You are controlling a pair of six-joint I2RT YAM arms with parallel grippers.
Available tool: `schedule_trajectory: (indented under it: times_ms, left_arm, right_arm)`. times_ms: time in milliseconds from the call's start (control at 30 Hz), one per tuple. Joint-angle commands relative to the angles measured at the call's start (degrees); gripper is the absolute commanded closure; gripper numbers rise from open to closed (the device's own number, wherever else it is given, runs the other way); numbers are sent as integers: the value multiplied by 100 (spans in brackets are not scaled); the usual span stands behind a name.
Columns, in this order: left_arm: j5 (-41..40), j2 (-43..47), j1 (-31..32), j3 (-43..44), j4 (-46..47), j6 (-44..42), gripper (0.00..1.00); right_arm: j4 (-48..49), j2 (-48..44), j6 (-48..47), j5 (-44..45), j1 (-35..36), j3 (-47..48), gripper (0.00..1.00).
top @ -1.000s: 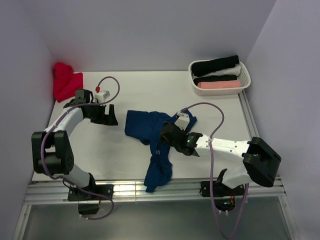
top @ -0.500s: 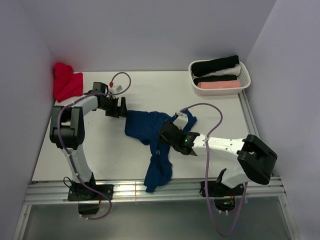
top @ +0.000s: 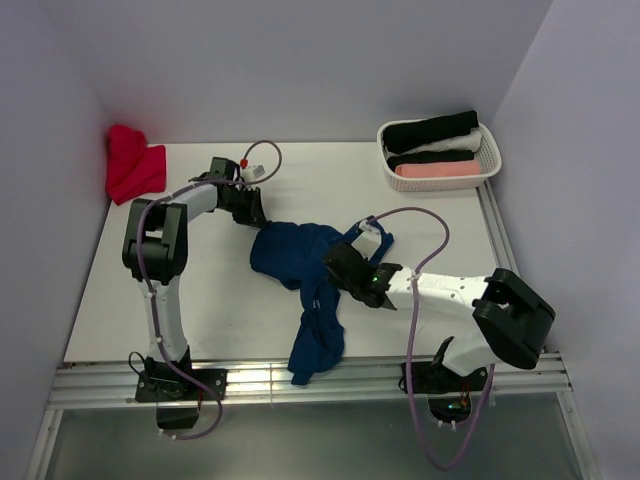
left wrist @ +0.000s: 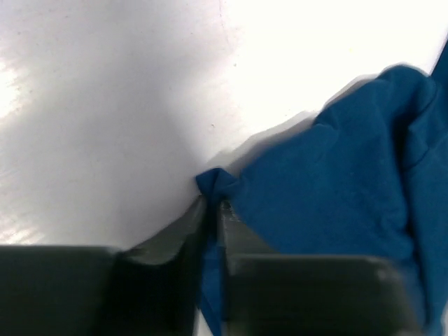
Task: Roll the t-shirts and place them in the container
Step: Flatten the tshirt
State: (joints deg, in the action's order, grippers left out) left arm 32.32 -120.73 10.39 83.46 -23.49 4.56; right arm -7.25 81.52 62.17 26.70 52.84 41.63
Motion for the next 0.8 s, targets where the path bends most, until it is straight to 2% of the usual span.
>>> schedule_trajectory:
  times_ms: [0, 67, 167, 300, 533, 767]
  left_arm:
    - [-103, -223, 42, 232, -262, 45, 88]
    - [-146, -197, 42, 311, -306, 71, 100]
    - [-295, 22, 15, 320, -262, 98, 100]
    - [-603, 312, -107, 556, -428, 116, 100]
    - [-472, 866, -1020, 1320, -973, -77, 100]
    - [-594, 1235, -1689, 1920, -1370, -271, 100]
  right_arm:
    - [65, -189, 58, 99, -72, -23, 83]
    - [4, -206, 23, 90, -107, 12, 90]
    - [-286, -355, -29, 230, -169, 117, 100]
    - [-716, -794, -144, 388, -388, 135, 100]
    - [-1366, -2339, -600, 564, -1143, -23, 100]
    - [-2149, -2711, -1058, 1021, -1715, 565, 100]
